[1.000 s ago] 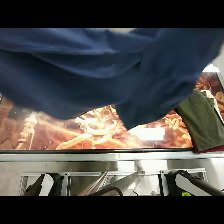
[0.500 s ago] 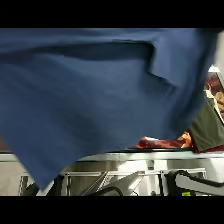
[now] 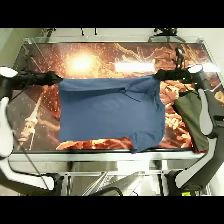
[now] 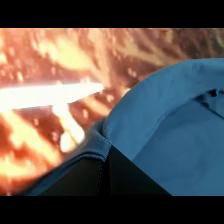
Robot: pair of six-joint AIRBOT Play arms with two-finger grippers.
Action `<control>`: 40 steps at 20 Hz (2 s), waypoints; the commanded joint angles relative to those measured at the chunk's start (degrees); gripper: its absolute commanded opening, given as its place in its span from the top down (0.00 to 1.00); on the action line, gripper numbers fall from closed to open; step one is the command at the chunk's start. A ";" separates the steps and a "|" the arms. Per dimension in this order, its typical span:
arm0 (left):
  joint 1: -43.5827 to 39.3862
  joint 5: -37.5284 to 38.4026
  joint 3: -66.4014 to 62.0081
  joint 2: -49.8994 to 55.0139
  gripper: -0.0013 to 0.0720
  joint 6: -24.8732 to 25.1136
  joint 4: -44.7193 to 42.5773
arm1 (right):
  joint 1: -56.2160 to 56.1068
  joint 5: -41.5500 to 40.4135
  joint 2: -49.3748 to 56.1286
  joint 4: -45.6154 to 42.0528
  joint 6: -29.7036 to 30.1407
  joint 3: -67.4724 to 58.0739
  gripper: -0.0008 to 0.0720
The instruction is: Fold the shirts.
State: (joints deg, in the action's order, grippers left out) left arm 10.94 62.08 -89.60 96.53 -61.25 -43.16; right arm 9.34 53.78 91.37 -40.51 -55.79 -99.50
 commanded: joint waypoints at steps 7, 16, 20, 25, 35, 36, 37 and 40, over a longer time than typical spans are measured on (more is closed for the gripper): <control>-1.77 3.87 -17.31 14.36 0.97 -3.54 -2.40 | 0.46 7.50 3.98 -7.65 -1.57 -8.76 0.97; -1.79 9.18 -13.81 14.32 0.97 -5.88 -12.48 | 0.52 13.42 -2.29 -22.56 -7.19 2.51 0.97; -1.79 8.66 -10.86 14.34 0.97 -5.86 -12.41 | 0.33 10.88 -2.32 -22.51 -7.21 5.86 0.97; -2.14 7.43 -9.20 14.51 0.97 -5.66 -12.83 | 0.11 9.92 -2.29 -22.51 -7.26 5.88 0.97; -6.91 3.19 -9.40 14.32 0.97 -17.46 -24.90 | -7.48 7.28 -1.25 -44.81 -24.55 5.81 0.97; -6.91 3.08 -9.40 14.32 0.97 -17.53 -24.90 | -7.72 7.32 -1.25 -46.75 -25.70 5.81 0.97; -6.91 3.08 -9.40 14.32 0.97 -17.53 -24.85 | -7.72 7.32 -1.27 -47.67 -26.25 5.81 0.97; -7.23 3.58 -9.42 14.25 0.97 -17.44 -24.68 | -7.96 7.30 -1.64 -47.74 -25.64 5.81 0.95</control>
State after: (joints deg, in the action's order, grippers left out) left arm 4.05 65.63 -98.96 110.87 -77.71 -67.05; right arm 2.04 61.12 89.97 -84.66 -79.90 -93.73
